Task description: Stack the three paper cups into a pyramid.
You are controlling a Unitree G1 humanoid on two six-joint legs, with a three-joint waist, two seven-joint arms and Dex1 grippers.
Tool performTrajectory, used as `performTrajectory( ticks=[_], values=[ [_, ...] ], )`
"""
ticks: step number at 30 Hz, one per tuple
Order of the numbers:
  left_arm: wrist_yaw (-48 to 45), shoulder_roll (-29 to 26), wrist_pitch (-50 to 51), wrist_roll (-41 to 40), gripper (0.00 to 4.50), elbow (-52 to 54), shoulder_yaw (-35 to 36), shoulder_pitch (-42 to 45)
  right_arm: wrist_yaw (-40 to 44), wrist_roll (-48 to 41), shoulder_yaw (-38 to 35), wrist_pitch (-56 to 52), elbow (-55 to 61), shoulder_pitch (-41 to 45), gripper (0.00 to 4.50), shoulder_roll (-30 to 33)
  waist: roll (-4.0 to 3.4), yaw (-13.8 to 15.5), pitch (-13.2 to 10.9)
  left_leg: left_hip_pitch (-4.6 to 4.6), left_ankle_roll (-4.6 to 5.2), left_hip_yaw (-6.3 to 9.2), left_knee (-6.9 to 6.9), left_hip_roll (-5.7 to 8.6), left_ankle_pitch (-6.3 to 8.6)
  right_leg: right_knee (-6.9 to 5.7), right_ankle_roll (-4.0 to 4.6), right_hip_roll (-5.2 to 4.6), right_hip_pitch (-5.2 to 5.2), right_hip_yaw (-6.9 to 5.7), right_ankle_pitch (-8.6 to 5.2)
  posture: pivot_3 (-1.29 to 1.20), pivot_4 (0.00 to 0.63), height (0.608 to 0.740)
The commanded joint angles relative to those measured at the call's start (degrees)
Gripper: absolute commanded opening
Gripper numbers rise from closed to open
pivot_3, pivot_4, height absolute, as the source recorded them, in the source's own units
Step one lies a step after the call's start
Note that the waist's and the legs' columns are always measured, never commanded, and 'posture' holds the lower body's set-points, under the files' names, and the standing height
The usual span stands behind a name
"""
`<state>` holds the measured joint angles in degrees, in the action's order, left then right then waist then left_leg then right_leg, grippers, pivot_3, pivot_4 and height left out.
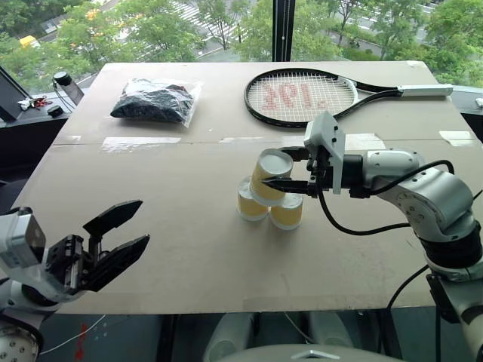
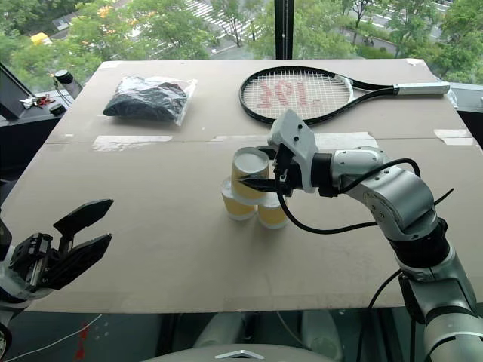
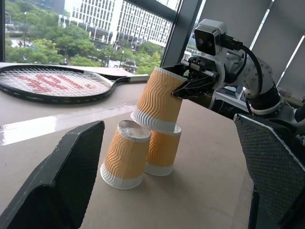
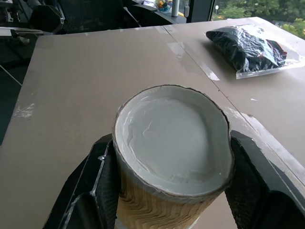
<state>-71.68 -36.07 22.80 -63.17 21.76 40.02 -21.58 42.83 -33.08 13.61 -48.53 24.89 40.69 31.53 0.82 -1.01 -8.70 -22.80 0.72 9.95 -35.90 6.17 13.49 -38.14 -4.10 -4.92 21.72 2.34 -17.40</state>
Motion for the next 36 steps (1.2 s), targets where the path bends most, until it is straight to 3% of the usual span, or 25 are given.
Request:
performTrajectory(
  ticks=[1, 8, 13, 24, 29, 36],
  values=[
    [-0.56, 0.07, -0.98, -0.35, 4.50, 0.14, 1.43, 0.07, 0.40, 1.18, -0.30, 0.36, 0.84, 1.43, 2.23, 0.53, 0.00, 0.02, 0.00, 0.00, 0.00, -0.01, 0.00, 0.00, 0.00, 0.00, 0.00, 0.00, 0.00, 0.00, 0.00, 0.00, 0.150, 0.740],
    [-0.50, 0.32, -1.20, 0.02, 4.50, -0.09, 0.93, 0.43, 1.61, 0.81, -0.38, -1.36, 2.37, 1.04, 2.23, 1.73, 0.00, 0.04, 0.00, 0.00, 0.00, 0.00, 0.00, 0.00, 0.00, 0.00, 0.00, 0.00, 0.00, 0.00, 0.00, 0.00, 0.150, 0.740],
    [-0.41, 0.18, -1.04, 0.35, 4.50, -0.54, 0.29, 1.42, 1.24, 1.42, 1.01, -2.39, 2.66, 1.72, 4.46, 1.01, 0.01, 0.02, 0.01, 0.00, 0.00, 0.01, 0.00, 0.00, 0.00, 0.00, 0.00, 0.00, 0.00, 0.00, 0.00, 0.00, 0.150, 0.740],
    [0.96, 1.08, -0.82, 1.21, 4.50, -0.73, -2.68, 4.02, -0.05, -6.39, -9.75, -3.34, 5.41, 2.71, 4.46, -0.10, 0.02, 0.06, 0.01, 0.00, 0.00, 0.01, 0.01, 0.00, 0.00, 0.00, 0.00, 0.00, 0.00, 0.00, 0.01, 0.00, 0.150, 0.740],
    [1.31, 1.11, -0.55, 0.94, 4.50, -1.40, -3.32, 5.01, 0.70, -9.55, -16.29, -2.19, 7.28, -2.79, 4.46, 3.35, 0.02, 0.21, 0.01, 0.00, 0.01, 0.01, 0.00, 0.00, 0.01, 0.02, 0.00, -0.01, -0.02, 0.00, 0.01, 0.00, 0.150, 0.740],
    [2.31, 1.20, -0.66, 2.42, 4.50, -2.72, -5.55, 6.88, 2.18, -12.59, -27.90, 0.46, 10.12, -18.11, 4.46, 8.08, 0.02, 0.26, 0.01, 0.00, 0.03, 0.00, 0.02, 0.00, 0.02, 0.03, 0.00, -0.01, -0.02, 0.00, 0.01, 0.00, 0.150, 0.740]
  ],
)
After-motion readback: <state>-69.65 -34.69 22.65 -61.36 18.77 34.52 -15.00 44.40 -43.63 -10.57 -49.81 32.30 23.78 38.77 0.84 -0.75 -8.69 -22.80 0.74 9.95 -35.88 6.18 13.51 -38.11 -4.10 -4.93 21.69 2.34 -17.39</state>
